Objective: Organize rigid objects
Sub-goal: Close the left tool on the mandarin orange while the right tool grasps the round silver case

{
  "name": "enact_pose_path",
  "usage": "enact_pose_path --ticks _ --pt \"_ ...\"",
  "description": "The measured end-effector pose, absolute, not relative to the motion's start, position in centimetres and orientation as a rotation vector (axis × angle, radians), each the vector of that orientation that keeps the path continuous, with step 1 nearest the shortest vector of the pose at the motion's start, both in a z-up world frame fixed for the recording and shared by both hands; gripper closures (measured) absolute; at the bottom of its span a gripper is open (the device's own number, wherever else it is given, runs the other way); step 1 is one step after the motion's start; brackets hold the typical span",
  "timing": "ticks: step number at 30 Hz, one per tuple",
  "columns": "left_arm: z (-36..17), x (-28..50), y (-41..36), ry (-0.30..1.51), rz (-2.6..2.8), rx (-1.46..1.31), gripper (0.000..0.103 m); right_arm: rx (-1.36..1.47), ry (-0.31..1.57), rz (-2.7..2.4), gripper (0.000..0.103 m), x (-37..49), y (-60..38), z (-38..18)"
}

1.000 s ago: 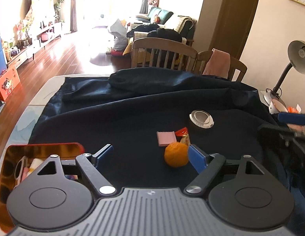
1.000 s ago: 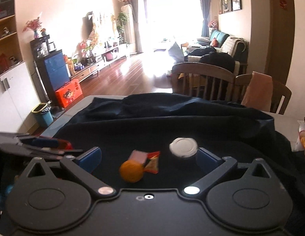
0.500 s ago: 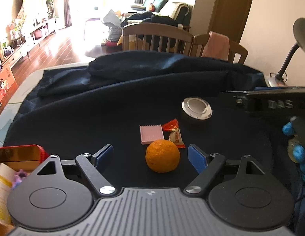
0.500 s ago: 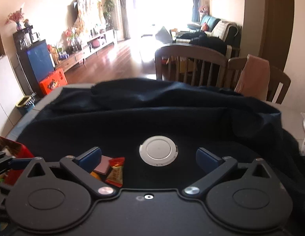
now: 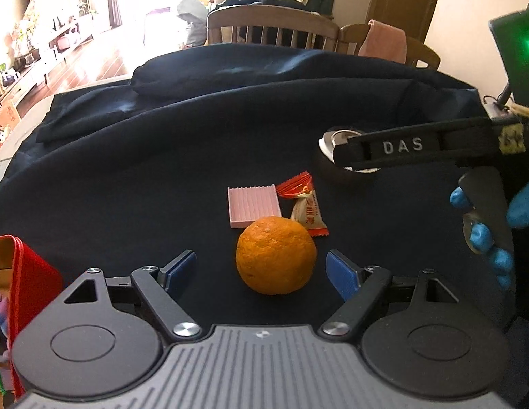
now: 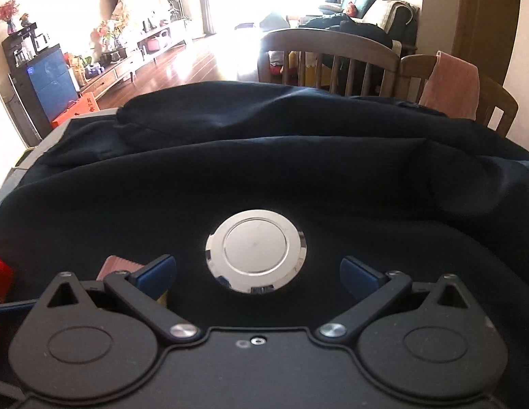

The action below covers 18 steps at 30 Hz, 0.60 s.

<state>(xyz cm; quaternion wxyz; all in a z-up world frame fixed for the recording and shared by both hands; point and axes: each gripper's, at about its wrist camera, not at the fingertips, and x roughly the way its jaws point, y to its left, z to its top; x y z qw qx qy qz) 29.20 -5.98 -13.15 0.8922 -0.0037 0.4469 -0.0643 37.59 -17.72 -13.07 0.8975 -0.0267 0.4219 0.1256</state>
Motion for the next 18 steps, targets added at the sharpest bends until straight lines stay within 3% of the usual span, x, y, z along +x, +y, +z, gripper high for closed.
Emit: enact_pose_path --ticks 8,15,18 --pt "-14.1 29.9 -6.2 0.922 -0.125 0.013 0.02 -0.073 0.893 0.259 0.001 39.1 -17.0 -14.9" --pt "-14.4 30.0 -6.5 0.912 -0.149 0.034 0.022 -0.111 0.904 0.258 0.012 39.6 -16.3 -15.8" --pt "-14.4 29.9 -6.8 0.912 -0.164 0.052 0.037 -0.13 0.895 0.259 0.019 39.6 -16.1 -15.8"
